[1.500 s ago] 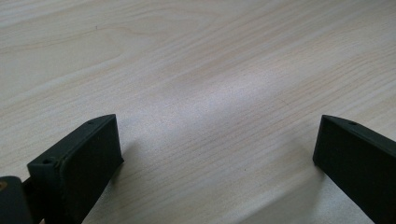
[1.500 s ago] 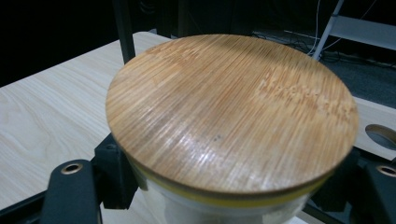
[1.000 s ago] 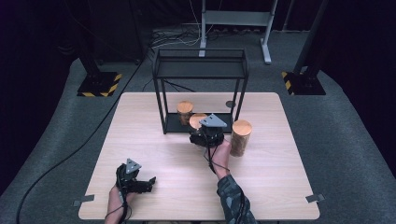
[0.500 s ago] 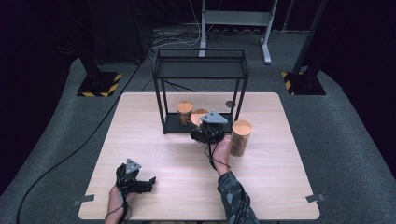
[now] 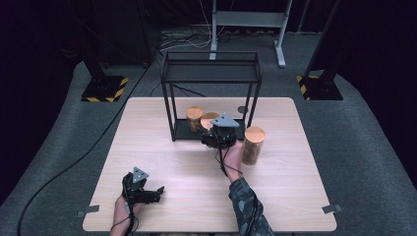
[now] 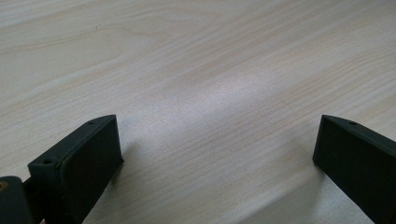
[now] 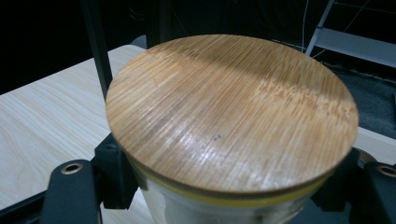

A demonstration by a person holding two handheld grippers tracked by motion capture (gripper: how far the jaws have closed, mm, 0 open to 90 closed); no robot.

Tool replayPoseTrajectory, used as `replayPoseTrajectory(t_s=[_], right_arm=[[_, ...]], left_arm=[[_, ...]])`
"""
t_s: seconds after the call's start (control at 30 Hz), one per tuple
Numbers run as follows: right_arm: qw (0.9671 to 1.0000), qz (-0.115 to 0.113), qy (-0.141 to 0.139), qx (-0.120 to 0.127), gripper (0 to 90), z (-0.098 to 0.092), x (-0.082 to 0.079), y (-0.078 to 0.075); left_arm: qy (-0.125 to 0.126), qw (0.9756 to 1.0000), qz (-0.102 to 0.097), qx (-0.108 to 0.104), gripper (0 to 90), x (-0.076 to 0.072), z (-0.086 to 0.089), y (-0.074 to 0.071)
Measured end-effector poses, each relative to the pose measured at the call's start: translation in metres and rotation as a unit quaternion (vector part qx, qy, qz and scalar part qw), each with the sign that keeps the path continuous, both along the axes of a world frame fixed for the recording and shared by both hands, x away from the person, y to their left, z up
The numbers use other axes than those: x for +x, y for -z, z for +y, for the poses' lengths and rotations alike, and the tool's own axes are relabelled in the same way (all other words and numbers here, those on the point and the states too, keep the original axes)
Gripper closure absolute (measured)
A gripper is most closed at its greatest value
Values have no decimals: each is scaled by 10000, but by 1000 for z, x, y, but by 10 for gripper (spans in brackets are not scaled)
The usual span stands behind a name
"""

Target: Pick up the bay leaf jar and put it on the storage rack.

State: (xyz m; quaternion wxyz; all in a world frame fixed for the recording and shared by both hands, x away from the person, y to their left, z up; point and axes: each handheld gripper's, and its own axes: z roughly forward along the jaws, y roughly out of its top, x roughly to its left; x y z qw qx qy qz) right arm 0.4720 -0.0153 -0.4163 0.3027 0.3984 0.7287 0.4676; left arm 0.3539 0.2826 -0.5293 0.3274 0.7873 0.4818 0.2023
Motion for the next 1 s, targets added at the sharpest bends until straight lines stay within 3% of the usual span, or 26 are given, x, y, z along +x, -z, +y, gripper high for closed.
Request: replayPoseTrajectory(t_s=[1.0], right_arm=[[9999,-75,139,-30,250,3,17,-11]], left_arm=[[9,10000,-3,11,5,0,0,0]])
